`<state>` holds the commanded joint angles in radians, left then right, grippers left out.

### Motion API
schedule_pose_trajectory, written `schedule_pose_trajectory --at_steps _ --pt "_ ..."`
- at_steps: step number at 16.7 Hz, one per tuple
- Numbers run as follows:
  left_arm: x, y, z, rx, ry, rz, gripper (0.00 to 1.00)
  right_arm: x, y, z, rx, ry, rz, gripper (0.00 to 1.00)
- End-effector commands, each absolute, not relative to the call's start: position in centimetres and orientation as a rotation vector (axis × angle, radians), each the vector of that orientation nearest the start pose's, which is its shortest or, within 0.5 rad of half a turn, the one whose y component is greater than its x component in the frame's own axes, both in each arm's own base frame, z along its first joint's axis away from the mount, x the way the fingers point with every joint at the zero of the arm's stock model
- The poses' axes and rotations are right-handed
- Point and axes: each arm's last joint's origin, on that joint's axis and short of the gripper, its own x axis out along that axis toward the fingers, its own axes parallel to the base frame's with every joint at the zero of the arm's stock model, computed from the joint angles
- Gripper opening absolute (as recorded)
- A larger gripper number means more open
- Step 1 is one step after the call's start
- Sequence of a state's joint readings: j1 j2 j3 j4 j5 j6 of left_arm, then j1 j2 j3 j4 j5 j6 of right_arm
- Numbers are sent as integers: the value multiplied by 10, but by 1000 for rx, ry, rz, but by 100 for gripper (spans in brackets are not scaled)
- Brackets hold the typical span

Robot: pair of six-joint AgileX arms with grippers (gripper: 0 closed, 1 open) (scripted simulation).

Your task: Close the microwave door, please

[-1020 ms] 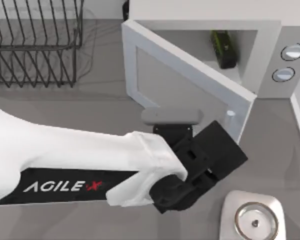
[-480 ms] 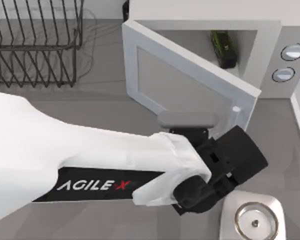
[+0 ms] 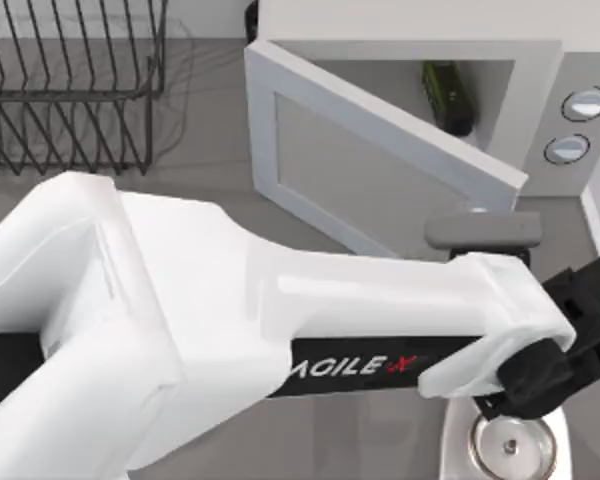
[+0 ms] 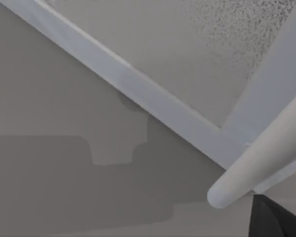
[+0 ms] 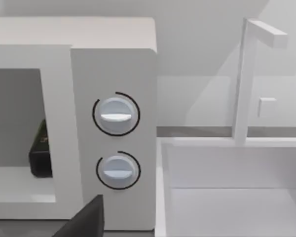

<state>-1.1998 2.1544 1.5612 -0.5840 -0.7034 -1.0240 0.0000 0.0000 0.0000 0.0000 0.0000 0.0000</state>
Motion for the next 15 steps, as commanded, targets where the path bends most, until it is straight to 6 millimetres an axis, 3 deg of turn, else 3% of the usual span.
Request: schedule_pose_trajectory --at_steps 4,7,13,15 --pt "182 -409 147 -3 782 -25 0 106 -1 160 0 0 0 100" --pt "192 -408 146 -9 785 -22 0 106 -1 160 0 0 0 100" --pt "277 -410 140 -10 781 -24 0 106 -1 160 0 0 0 100" --pt "284 -409 138 -9 782 -23 0 106 -1 160 0 0 0 100"
